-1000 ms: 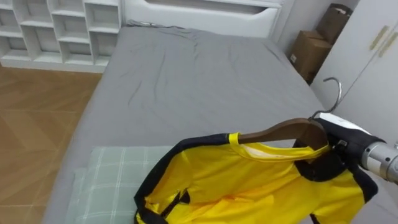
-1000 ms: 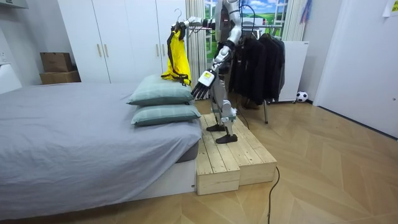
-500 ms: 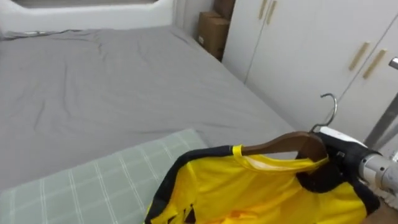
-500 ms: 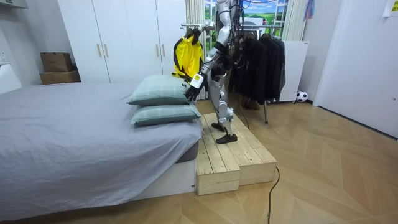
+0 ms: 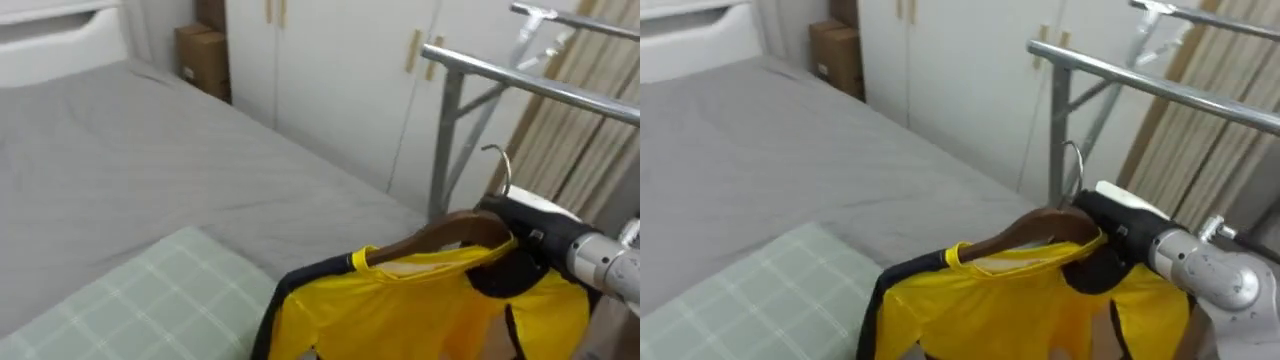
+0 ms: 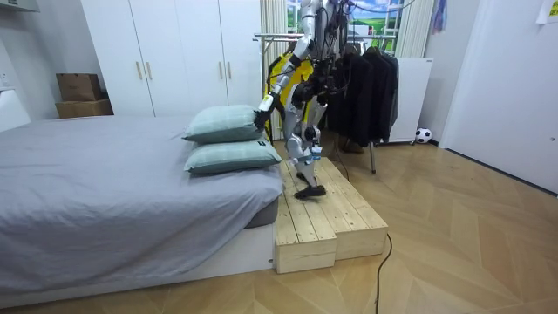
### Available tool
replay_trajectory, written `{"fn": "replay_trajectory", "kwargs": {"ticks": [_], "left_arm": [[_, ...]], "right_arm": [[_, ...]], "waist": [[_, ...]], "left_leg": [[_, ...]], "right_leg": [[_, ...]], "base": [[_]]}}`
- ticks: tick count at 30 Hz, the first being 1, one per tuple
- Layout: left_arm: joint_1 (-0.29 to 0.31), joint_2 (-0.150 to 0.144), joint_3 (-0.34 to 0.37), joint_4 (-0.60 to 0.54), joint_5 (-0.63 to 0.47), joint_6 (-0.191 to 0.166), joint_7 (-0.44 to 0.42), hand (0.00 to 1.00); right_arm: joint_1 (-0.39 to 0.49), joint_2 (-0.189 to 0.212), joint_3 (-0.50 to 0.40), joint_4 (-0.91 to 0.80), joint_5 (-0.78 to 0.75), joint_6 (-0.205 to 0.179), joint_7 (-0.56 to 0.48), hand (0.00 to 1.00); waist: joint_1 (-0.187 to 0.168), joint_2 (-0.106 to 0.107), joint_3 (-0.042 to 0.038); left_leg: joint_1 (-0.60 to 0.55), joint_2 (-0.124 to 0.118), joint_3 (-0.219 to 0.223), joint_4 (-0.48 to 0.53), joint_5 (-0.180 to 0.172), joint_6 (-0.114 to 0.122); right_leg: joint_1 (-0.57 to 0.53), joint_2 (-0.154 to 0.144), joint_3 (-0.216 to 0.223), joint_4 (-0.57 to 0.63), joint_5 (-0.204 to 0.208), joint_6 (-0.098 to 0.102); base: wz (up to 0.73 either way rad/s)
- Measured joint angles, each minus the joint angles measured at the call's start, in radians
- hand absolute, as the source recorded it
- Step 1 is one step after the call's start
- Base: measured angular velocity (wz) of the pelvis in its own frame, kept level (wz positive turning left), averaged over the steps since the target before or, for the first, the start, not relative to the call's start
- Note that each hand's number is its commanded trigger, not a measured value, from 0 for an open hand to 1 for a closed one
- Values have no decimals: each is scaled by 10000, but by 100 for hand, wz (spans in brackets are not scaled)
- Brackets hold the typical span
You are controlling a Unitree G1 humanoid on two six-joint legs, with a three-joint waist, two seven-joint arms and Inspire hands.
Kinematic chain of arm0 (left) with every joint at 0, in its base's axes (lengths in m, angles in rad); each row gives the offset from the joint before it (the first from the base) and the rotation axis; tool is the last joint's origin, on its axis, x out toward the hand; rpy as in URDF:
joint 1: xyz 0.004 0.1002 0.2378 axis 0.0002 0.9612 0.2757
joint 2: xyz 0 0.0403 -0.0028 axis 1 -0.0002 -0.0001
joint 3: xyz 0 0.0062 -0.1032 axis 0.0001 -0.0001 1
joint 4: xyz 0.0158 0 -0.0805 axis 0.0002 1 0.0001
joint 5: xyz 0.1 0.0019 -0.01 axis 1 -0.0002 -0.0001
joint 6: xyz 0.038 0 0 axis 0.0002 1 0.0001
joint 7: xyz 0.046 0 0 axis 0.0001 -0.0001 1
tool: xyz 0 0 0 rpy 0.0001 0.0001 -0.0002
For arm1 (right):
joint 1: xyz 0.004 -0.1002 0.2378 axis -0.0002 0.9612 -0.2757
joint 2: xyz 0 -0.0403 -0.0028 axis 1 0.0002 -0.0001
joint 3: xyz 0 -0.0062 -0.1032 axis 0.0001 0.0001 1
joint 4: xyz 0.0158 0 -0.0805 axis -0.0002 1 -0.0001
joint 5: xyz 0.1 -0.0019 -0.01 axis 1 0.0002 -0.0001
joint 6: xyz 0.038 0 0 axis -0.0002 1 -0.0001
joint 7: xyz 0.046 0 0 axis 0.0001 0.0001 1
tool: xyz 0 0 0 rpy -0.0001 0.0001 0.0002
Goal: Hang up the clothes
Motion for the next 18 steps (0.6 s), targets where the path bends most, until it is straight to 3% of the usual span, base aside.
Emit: {"fn": "replay_trajectory", "kwargs": {"ticks": [1,2,3,4,5,6,7,8,10,11,12,14,16,17,18], "left_arm": [[2,-45,-32,0,1,12,8,0],[-12,-211,-90,-2,22,15,24,0],[-22,-279,-147,-3,32,14,26,0],[-29,-412,-245,-2,33,14,24,0],[-35,-578,-313,24,21,22,-7,0],[-212,-788,-467,22,25,17,-18,0],[-217,-861,-489,33,26,9,-18,0],[-243,-1007,-459,60,41,24,-21,0],[-236,-1075,-383,70,29,62,-124,0],[-242,-1051,-198,63,15,71,-143,0],[-241,-1053,-87,52,41,73,-152,0],[-241,-1110,-57,52,51,74,-277,0],[-239,-1115,-57,56,35,75,-356,0],[-237,-1027,-48,58,-1,83,-356,0],[-174,-1022,-60,88,0,101,-356,0]], "right_arm": [[-5,1,81,-1,-26,3,-21,100],[-12,4,218,0,-163,3,-24,100],[-13,7,258,4,-191,3,-26,100],[-11,44,397,58,-250,-1,-35,100],[36,112,579,190,-467,-48,-56,100],[-169,-118,712,64,-549,-127,-118,100],[-248,-229,780,-8,-543,-213,-176,100],[-281,-222,866,-2,-679,-259,-370,100],[-106,-16,897,43,-955,-215,-322,100],[-103,82,899,6,-964,-215,-274,100],[-103,58,890,-101,-964,-213,-262,100],[-119,-68,823,-208,-966,-215,-261,100],[-181,-146,809,-209,-1006,-221,-240,100],[-174,-50,802,-186,-1101,-239,-235,100],[-155,19,834,-191,-1285,-259,-124,100]], "waist": [[37,-37,2],[156,-59,-3],[218,-55,-4],[262,-48,-5],[502,286,-151],[765,196,-15],[755,137,-15],[543,85,30],[367,180,18],[53,76,16],[-148,-96,-3],[-176,-149,-19],[-59,-61,-43],[-39,-172,0],[59,-225,-8]], "left_leg": [[-141,-217,-295,-334,11,-19],[-362,-587,-883,-1158,44,-69],[-426,-739,-1081,-1535,49,-73],[-605,-939,-1586,-2446,94,2],[-742,-853,-1893,-3446,285,240],[-868,-868,-2176,-3477,414,-212],[-937,-823,-2266,-3266,434,-500],[-983,-675,-2769,-3130,469,-754],[-889,-695,-3125,-3217,475,-744],[-890,-928,-3134,-3502,504,-696],[-805,-1394,-3111,-3901,554,-617],[-532,-1736,-3109,-4521,798,-307],[-189,-1702,-3104,-4880,1005,-22],[-82,-1652,-2867,-4893,1250,15],[8,-1617,-2595,-4863,1178,145]], "right_leg": [[-20,90,349,-41,77,16],[-17,377,1123,-231,264,103],[4,567,1542,-405,416,251],[172,979,2419,-993,769,776],[427,1325,3099,-1486,1133,1330],[-542,315,1774,997,149,1150],[-968,-185,1588,1830,-669,1482],[-1202,253,2052,2494,-1116,562],[-1118,733,2634,2111,-1027,729],[-972,1055,3265,1573,-816,838],[-805,1180,3911,1065,-400,806],[-482,1287,4545,204,239,821],[-318,1518,4847,-325,615,913],[-336,1589,4925,-349,713,940],[-395,1524,4746,-430,824,1100]], "base": [[-96],[-81],[-97],[-90],[-136],[-117],[-90],[-49],[-39],[-22],[-20],[-40],[-51],[-48],[-58]]}}
